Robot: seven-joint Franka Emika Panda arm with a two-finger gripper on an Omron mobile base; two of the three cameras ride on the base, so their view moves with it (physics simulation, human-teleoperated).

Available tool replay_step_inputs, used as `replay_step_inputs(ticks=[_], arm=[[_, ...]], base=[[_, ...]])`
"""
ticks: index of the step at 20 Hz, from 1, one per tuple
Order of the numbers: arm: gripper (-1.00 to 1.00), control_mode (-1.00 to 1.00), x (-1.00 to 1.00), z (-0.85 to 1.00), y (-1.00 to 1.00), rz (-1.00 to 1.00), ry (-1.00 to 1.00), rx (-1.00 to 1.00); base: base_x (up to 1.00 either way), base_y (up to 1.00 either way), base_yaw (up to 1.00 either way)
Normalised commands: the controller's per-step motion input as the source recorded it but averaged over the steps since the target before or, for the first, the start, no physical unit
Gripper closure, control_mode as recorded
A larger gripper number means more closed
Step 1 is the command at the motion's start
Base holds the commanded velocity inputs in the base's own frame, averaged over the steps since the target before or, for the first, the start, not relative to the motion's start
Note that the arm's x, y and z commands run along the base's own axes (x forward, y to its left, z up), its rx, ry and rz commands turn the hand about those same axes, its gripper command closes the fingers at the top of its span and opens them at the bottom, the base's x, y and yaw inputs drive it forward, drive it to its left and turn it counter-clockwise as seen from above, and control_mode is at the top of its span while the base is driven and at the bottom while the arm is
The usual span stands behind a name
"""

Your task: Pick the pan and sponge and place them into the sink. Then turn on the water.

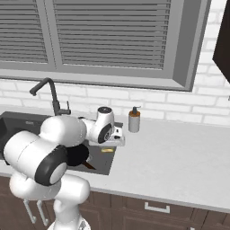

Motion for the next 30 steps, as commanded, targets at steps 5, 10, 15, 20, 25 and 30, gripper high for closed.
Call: replay_step_inputs(ticks=[5,10,15,20,25,30], arm=[[1.0,-1.0,0.0,0.02,0.87,0.0,0.0,0.0],[1.0,-1.0,0.03,0.0,0.77,0.0,0.02,0.0],[1.0,-1.0,0.22,0.0,0.59,0.0,0.0,0.01],[1.0,-1.0,0.29,-0.18,0.61,0.0,0.02,0.0],[1.0,-1.0,0.17,-0.35,0.52,-0.02,0.05,0.0],[1.0,-1.0,0.37,-0.39,0.24,-0.02,0.0,0.0]], base=[[0.0,0.0,0.0],[0.0,0.0,0.0],[0.0,0.0,0.0],[0.0,0.0,0.0],[0.0,0.0,0.0],[0.0,0.0,0.0]])
